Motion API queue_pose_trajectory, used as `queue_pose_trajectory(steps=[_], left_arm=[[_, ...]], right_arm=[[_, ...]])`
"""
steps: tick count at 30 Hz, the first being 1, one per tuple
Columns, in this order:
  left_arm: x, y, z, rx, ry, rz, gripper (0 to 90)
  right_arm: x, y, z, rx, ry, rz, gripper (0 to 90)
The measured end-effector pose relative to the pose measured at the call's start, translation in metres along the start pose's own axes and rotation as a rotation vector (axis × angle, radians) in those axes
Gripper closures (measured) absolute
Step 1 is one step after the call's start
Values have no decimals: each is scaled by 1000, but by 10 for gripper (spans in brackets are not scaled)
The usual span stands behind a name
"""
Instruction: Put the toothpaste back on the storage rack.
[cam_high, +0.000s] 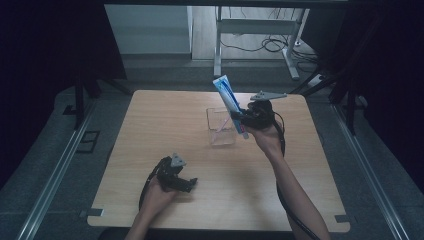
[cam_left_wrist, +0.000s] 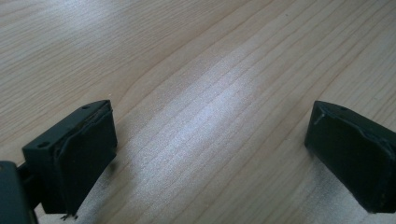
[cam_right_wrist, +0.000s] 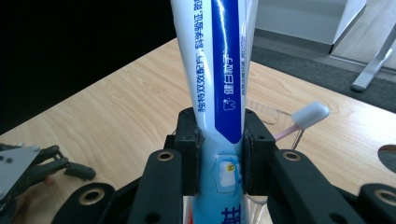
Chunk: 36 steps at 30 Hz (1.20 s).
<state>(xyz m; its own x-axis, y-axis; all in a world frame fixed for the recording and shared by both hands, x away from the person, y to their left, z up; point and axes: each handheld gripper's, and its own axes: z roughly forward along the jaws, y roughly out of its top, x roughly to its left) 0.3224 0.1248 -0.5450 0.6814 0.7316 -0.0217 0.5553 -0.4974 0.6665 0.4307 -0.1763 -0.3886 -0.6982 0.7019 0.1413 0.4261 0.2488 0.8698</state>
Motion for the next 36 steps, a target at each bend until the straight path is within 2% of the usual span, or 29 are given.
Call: queue_pose_trajectory(steps=[16,36], left_arm=[[0,0,0,-1,0,-1,24],[0,0,0,2,-4,4,23]], right_arm=[[8,14,24,-24,-16,-24,724],[7,15,59,-33,-25,-13,724]])
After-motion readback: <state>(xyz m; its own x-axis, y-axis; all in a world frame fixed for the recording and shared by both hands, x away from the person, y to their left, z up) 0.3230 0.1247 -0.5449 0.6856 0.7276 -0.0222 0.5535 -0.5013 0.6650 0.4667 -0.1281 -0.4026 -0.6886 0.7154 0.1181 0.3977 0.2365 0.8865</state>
